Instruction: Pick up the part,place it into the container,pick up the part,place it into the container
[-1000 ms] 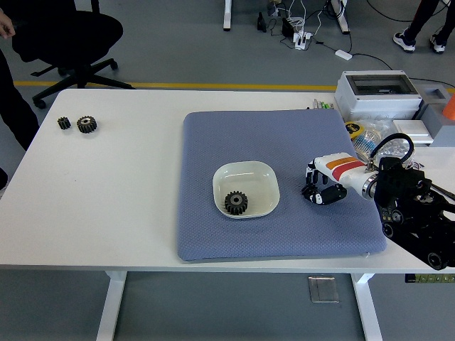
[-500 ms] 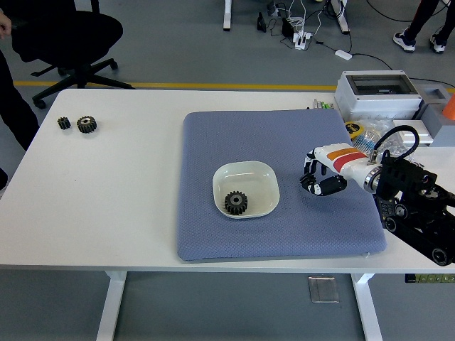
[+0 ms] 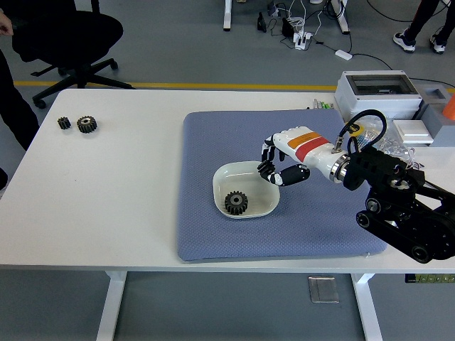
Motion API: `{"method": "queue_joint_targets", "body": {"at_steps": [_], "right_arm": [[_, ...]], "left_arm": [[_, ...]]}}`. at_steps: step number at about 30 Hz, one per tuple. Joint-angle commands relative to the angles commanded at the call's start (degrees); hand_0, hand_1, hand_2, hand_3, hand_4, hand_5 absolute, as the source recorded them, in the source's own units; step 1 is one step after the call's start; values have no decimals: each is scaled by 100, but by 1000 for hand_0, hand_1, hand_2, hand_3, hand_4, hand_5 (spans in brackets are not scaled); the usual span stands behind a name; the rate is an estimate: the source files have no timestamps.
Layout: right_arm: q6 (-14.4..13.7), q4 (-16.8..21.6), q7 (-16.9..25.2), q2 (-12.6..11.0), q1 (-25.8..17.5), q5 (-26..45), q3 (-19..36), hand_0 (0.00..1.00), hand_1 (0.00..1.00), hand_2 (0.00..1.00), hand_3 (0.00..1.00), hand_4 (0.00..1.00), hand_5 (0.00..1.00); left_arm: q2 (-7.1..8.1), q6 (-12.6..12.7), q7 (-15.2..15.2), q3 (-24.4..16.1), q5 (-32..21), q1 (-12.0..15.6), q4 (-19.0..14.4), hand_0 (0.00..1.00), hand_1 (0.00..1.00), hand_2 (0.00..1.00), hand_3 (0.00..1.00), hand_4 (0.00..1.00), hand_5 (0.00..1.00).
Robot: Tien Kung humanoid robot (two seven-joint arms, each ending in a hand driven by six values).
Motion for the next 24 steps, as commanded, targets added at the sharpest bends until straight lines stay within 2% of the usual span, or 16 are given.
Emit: {"method": "queue_joint_targets", "body": {"at_steps": [4, 10, 16, 17, 22, 23, 24], "right_arm": [[120, -1, -92, 227, 201, -86, -404, 190, 406, 492, 506, 730, 271], [273, -159, -270, 459, 297, -163, -587, 201, 409, 501, 512, 735, 278], [346, -332, -408, 511, 303, -169, -559, 202, 424, 519, 514, 753, 281], [365, -339, -421, 508, 300, -175, -555, 206, 426, 536, 518, 788, 290], [658, -322, -469, 477, 292, -310, -507, 206, 426, 536, 518, 788, 290], [689, -324, -477, 470, 288, -327, -491, 227, 446, 603, 551, 902, 329], [731, -328, -493, 462, 283, -349, -469, 227, 446, 603, 551, 902, 329]], "left_arm": [[11, -1, 2, 24, -10, -13, 0, 750, 745, 787, 585, 667, 600], [27, 8, -5, 85, -61, -20, 0, 750, 743, 786, 586, 668, 601], [42, 18, -3, 63, -30, -15, 0, 750, 744, 785, 587, 668, 599], [43, 19, 0, 55, -17, -10, 0, 750, 743, 785, 587, 668, 598], [31, 41, -8, -11, 23, 8, 0, 750, 743, 785, 587, 668, 598], [30, 44, -11, -16, 21, 11, 0, 750, 743, 784, 586, 668, 597], [29, 45, -11, -19, 23, 14, 0, 750, 743, 784, 586, 668, 597]]}}
